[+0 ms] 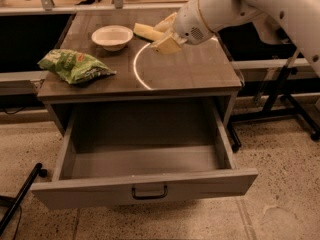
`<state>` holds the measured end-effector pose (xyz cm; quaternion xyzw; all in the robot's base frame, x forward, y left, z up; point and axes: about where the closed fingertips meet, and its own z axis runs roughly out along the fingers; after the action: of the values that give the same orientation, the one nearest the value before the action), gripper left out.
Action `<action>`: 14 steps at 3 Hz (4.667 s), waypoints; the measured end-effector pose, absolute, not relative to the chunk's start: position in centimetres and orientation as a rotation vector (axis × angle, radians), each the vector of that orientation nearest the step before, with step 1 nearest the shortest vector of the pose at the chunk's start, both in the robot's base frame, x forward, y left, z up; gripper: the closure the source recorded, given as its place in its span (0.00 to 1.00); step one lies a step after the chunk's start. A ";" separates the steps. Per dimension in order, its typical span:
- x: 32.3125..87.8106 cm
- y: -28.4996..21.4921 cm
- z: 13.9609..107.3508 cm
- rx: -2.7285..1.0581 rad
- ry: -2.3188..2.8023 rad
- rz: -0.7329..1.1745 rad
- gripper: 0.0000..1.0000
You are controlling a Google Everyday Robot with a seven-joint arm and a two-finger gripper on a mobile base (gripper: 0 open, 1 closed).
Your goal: Place sponge into top drawer
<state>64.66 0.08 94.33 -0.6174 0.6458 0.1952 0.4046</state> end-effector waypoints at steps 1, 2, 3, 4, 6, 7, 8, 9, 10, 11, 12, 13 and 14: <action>60.7 1.3 94.7 -1.639 1.518 0.613 1.00; 60.8 1.6 94.6 -1.649 1.515 0.617 1.00; 60.6 1.8 94.1 -1.675 1.517 0.630 1.00; 58.0 2.8 90.8 -1.792 1.512 0.700 1.00; 52.5 6.3 85.0 -1.976 1.481 0.773 1.00; 50.9 6.9 81.9 -2.006 1.518 0.746 1.00; 49.6 7.2 77.8 -1.985 1.581 0.739 1.00; 49.6 7.2 77.8 -1.985 1.581 0.739 1.00; 49.9 7.0 76.3 -1.959 1.635 0.753 1.00; 51.1 6.1 73.9 -1.871 1.740 0.739 1.00; 52.6 5.2 72.2 -1.761 1.817 0.702 1.00; 54.1 4.6 70.6 -1.672 1.860 0.669 1.00; 55.2 4.3 68.8 -1.623 1.896 0.654 1.00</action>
Offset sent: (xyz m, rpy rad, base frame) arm -0.0315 0.0096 0.0032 0.0393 0.0117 0.1086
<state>55.18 4.31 68.84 -0.6044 0.7061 0.2435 0.2771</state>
